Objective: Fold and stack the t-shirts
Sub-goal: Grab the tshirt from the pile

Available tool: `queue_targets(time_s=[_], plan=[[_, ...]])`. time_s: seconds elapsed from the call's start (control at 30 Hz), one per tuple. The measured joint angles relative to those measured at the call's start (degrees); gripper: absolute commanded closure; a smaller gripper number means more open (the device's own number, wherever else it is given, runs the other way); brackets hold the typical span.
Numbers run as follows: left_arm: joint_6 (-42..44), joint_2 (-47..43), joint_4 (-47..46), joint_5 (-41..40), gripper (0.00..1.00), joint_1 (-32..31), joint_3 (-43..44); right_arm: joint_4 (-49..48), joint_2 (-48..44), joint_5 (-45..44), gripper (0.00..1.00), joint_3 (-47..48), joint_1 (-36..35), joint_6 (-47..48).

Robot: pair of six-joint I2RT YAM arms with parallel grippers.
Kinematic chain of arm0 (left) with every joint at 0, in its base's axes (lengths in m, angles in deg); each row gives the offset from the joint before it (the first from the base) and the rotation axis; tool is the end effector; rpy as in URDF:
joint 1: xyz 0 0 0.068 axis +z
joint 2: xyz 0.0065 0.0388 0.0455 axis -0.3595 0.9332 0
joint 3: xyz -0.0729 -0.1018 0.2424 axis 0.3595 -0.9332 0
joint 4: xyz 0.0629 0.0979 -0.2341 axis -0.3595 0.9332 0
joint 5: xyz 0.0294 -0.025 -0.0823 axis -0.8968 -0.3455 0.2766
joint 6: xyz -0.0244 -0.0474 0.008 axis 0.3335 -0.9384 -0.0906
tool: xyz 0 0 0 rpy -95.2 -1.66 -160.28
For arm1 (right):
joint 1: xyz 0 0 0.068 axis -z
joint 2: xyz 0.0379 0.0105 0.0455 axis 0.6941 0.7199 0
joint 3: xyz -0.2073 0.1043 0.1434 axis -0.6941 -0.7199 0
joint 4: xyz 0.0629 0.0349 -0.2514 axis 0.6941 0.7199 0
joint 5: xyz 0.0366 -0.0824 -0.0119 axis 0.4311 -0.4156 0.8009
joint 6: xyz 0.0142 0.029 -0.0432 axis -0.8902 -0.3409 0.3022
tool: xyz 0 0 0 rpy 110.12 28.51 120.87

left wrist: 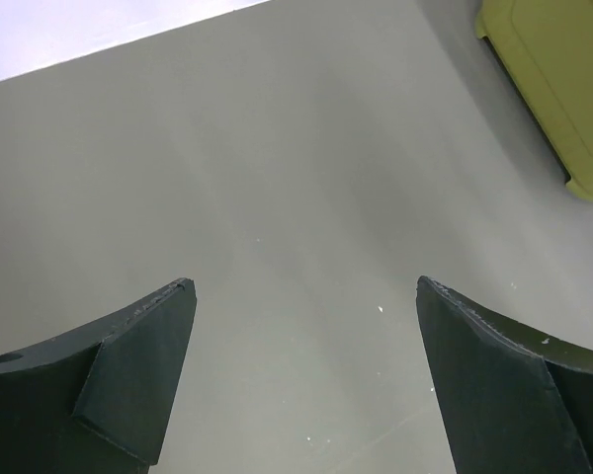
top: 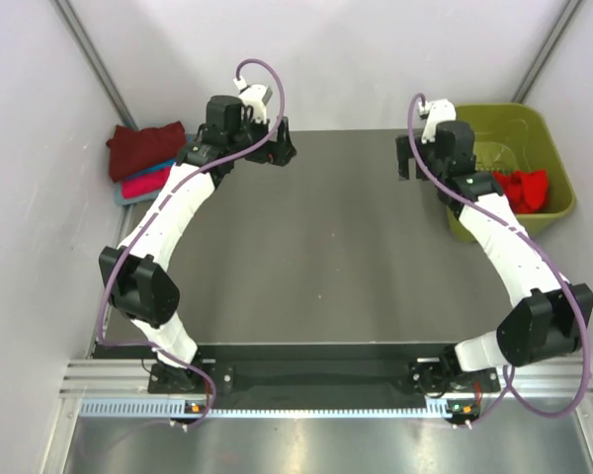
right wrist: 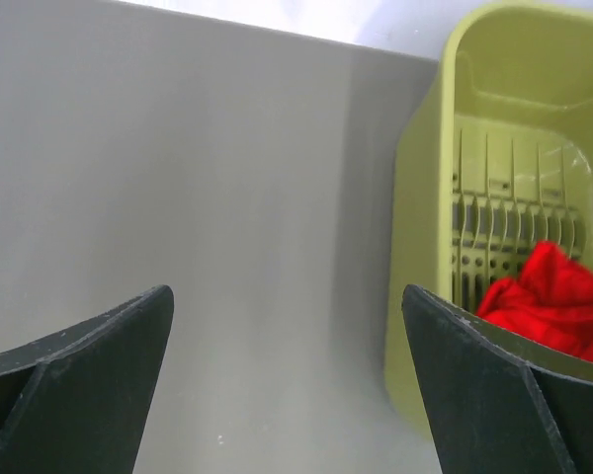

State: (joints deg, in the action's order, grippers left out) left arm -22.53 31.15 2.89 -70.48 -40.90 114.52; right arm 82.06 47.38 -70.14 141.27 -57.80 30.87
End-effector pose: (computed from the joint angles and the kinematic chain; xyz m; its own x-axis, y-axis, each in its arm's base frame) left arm 0.3706 -0.1430 0.3945 -0.4773 0.0274 -0.8783 0.4735 0.8500 -0.2309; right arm 0.3158 0.0711 0.3657 -0.4037 -0.1659 -0.8997 -0.1022 0.9854 -0.1359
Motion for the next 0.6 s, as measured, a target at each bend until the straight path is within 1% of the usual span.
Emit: queue_targets(time_s=[0.07,0.13,0.2,0.33,0.47,0.53,0.6], plan=[[-0.2,0.2,0.0,0.0,0.02,0.0,0.0,1.5,2.3,0.8,0.00,4.2,1.0,0.7],[-0.4,0.2,0.1,0.0,0.02,0.0,0.0,2.6,6.4,2.8,0.00,11.3,3.7,-0.4],[-0.6,0.2,0.0,0.0,0.01,0.0,0.0,2.9,11.6,4.7,0.00,20.2,7.9,-3.7],[-0.5,0.2,0.4,0.3,0.01,0.0,0.0,2.5,19.2,4.9,0.00,31.5,16.6,-8.1],[0.1,0.2,0.7,0.9,0.01,0.0,-0.2,3.0,24.1,4.7,0.00,34.1,23.1,-9.6],[0.3,0.1,0.8,1.1,0.01,0.0,-0.7,3.7,26.3,5.6,0.00,33.2,25.9,-9.9],[0.3,0.1,0.9,1.1,0.01,0.0,-1.4,4.5,27.8,6.4,0.00,30.3,28.4,-9.9]])
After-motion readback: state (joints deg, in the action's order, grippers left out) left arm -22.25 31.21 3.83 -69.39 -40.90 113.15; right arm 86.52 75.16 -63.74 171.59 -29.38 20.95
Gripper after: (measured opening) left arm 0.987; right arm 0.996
